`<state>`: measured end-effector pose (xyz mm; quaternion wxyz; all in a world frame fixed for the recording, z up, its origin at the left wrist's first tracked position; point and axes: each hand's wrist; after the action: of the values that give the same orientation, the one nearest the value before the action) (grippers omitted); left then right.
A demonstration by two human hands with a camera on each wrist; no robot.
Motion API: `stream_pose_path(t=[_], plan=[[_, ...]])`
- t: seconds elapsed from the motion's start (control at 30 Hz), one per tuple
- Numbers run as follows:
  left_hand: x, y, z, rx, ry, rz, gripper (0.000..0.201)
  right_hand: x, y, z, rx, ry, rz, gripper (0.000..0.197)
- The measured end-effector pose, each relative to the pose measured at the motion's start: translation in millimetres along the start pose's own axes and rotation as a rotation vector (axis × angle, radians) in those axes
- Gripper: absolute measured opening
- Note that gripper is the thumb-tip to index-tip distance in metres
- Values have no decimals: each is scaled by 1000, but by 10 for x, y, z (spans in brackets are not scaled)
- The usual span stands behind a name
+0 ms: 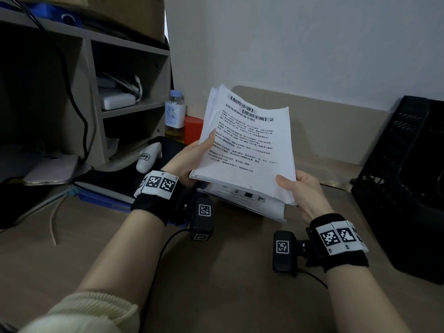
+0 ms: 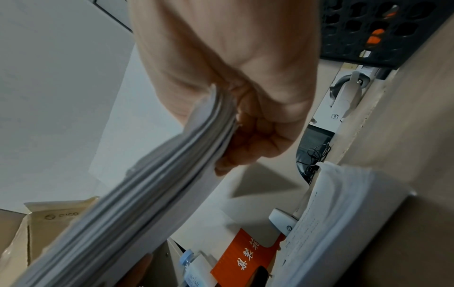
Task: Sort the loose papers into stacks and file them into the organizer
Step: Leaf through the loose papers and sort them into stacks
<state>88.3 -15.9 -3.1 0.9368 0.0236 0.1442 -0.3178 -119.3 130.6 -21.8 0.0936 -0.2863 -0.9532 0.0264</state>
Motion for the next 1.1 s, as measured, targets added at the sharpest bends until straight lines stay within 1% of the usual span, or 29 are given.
stream_pose_path(t=[0.07, 0.23, 0.3, 0.37, 0.43, 0.47, 0.57, 0.7, 0.9, 1.0, 1.1], plan=[[9, -17, -10, 22, 5, 4, 50, -3, -6, 1, 0, 16, 9, 16], [5, -66, -22, 59, 124, 52, 42, -22, 9, -22, 37, 18, 20, 21], [4, -85, -24, 64, 160, 73, 40, -17, 21, -22, 102, 43, 2, 36], [9, -96, -26, 85, 190, 101, 43, -9, 39, -19, 168, 80, -33, 52], [20, -126, -39, 97, 190, 110, 49, -2, 44, -13, 203, 85, -54, 59], [29, -139, -48, 95, 188, 115, 50, -5, 43, -11, 216, 82, -53, 60], [29, -143, -56, 87, 170, 135, 43, -6, 31, 0, 236, 58, -36, 62], [49, -156, -75, 73, 150, 125, 45, -20, 10, 32, 221, 32, -16, 66], [72, -167, -88, 68, 102, 118, 46, -13, -28, 74, 186, 26, -9, 63], [76, -161, -76, 53, 60, 119, 41, -13, -34, 72, 196, 51, -23, 55], [75, -145, -64, 43, 25, 117, 44, -6, -57, 88, 183, 48, -22, 57]])
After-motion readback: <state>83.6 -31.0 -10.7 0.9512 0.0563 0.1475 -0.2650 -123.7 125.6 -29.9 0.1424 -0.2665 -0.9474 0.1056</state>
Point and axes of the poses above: each hand's wrist, its own y-axis away from the middle knuckle, its own x-axis out of the back of the hand, z = x × y, and after that the axes turned 9 degrees about y, right-handed
